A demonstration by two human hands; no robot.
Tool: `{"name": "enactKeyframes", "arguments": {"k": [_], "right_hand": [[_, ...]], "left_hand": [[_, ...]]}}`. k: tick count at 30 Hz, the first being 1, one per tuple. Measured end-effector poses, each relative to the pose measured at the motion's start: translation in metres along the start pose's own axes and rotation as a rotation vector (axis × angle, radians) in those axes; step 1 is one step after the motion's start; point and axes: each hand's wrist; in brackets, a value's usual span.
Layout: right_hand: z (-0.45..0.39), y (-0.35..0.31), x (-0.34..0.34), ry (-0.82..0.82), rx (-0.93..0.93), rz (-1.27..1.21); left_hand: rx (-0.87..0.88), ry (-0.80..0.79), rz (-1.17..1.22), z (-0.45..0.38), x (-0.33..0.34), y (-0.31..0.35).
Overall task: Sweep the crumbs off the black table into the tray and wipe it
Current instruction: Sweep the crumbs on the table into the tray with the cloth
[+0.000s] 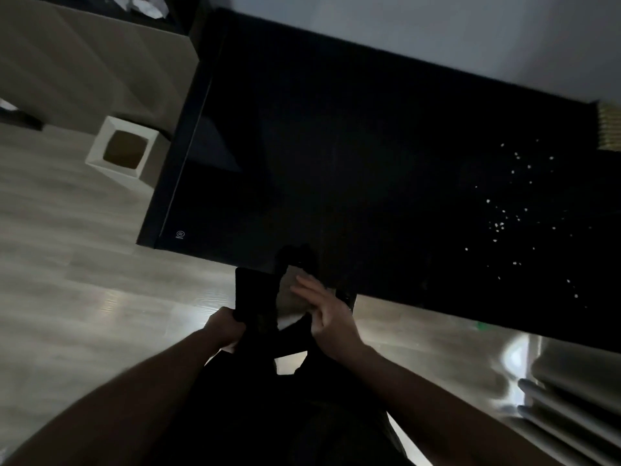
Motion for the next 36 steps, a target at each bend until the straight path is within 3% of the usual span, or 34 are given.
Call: {"name": "enactKeyframes", "arguments": {"k": [4,8,13,18,22,25,29,36], "right_hand": [[-0.035,-0.009,-0.032,0.291,0.008,-0.053],[-0.090,0.004,-0.077,0.445,0.086,0.028],[-0.109,0.051,-0.079,0.249,0.145,0.496],[-0.043,0.043,-0.028,0.248,0.019,0.413],[0.007,0.032,0.005,0.101,0.006,0.292],[0.030,0.011,0.002,0.082,0.017,0.209],[0.037,0.009,-0.038,0.244,0.135,0.154],[0.030,0.046,-0.166,0.611,0.317,0.118]], "left_hand": [[0.018,-0.034,-0.030,0.000,0.001,-0.001],[0.034,-0.072,-0.035,-0.004,0.004,-0.004],[0.029,-0.082,-0.025,-0.007,0.011,-0.006],[0.048,-0.055,-0.037,-0.003,0.017,-0.008],[0.078,-0.061,-0.110,0.001,0.020,-0.006],[0.116,-0.073,-0.165,-0.001,0.024,-0.001],[0.148,-0.118,-0.224,-0.011,0.034,0.001],[0.161,-0.143,-0.288,-0.004,0.060,0.011]]}}
Point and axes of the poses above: each hand's wrist, its own z-axis away from the middle knuckle, its own x-axis out of the palm, y = z × x, and after that the axes turned 12 degrees about y, right-handed
